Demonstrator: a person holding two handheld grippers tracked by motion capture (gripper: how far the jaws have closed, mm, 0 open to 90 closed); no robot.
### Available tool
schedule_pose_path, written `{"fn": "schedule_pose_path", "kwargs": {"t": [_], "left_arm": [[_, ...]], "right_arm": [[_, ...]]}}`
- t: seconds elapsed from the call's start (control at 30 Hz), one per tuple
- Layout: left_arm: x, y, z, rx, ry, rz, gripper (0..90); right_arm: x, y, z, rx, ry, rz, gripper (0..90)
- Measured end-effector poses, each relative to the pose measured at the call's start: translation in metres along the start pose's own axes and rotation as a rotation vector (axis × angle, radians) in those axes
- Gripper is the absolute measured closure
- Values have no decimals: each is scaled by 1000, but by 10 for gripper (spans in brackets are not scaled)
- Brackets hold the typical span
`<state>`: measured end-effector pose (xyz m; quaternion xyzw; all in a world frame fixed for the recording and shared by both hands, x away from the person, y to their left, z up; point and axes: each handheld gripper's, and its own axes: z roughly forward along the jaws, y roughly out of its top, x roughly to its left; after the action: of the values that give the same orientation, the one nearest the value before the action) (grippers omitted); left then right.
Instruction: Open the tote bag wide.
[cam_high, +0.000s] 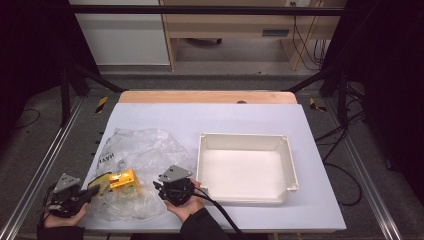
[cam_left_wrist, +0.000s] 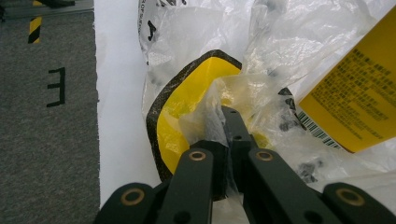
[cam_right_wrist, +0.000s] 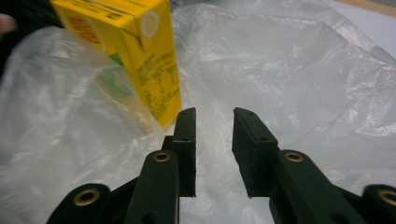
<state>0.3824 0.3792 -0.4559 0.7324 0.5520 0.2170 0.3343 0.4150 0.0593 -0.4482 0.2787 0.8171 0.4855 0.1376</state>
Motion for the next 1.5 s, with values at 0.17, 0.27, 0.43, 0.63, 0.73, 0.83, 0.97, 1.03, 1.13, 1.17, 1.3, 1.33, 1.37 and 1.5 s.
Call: {"fn": "schedule_pose_path", "kwargs": {"t": [0.17,0.27,0.43,0.63,0.73,0.83,0.97,1.03,1.13,1.17,1.3,1.33,1.37,1.5], "left_arm": [[-1,0,1,5,0,3,897],[-1,0,1,7,0,2,897],[-1,-1,2,12,-1,2,897],[0,-1,2,22,2,0,898],[0,-2,2,32,16,-1,897],[1,-3,4,55,35,-12,897],[3,-5,6,85,57,-22,897],[3,-5,7,80,47,-20,895],[2,-4,11,52,21,7,856],[2,-4,11,52,21,7,820],[1,-2,9,9,6,11,702],[2,-1,9,-4,9,3,648],[2,-1,7,-18,10,-3,609],[5,1,-1,-79,4,-25,481]], "right_arm": [[6,-7,-7,23,64,10,611],[11,-16,-2,72,94,3,611],[15,-28,3,125,123,5,752],[20,-40,2,177,194,2,900],[22,-45,-1,199,199,0,900],[21,-51,-5,198,209,5,900],[16,-55,-12,197,193,18,900],[15,-56,-13,194,175,30,900],[14,-56,-14,191,161,30,899],[14,-56,-14,191,161,30,899],[16,-54,-12,161,142,-6,798],[16,-53,-12,153,134,-6,782],[16,-52,-13,147,133,-10,759],[14,-48,-18,89,116,-5,660]]}}
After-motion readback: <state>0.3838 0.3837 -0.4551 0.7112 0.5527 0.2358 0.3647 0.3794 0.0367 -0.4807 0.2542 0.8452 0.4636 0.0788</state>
